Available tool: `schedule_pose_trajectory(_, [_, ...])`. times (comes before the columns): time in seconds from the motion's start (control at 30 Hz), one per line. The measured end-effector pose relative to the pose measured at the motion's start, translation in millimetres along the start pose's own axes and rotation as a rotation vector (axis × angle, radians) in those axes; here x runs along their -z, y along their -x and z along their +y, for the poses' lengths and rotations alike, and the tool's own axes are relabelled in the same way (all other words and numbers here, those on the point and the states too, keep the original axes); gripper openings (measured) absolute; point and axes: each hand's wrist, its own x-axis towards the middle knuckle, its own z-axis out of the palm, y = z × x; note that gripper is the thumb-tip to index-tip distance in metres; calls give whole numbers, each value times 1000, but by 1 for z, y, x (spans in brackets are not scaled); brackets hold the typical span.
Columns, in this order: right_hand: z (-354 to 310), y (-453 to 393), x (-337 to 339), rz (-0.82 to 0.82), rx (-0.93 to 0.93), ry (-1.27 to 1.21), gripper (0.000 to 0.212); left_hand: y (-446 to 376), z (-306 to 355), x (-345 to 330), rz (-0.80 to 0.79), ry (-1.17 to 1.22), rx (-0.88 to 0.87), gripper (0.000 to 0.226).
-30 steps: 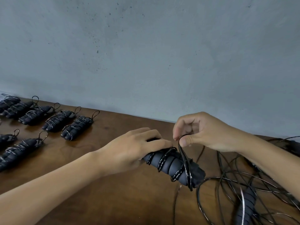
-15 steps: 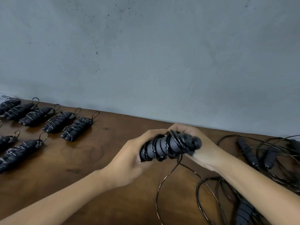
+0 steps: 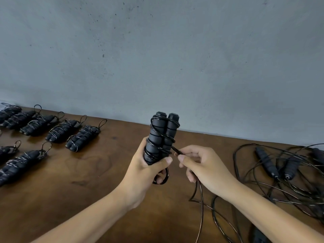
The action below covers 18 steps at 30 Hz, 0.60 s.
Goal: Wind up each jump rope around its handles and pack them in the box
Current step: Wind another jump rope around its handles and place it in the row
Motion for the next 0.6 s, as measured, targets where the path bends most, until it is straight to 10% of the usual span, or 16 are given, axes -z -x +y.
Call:
schedule_pose_trajectory(0.4, [-16, 25, 8, 123, 16, 398, 21, -11, -3, 14, 91, -41, 200, 34])
schedule_pose_trajectory(0.6, [-41, 28, 16, -79, 210, 768, 46, -15, -2, 14, -34, -127, 324, 39])
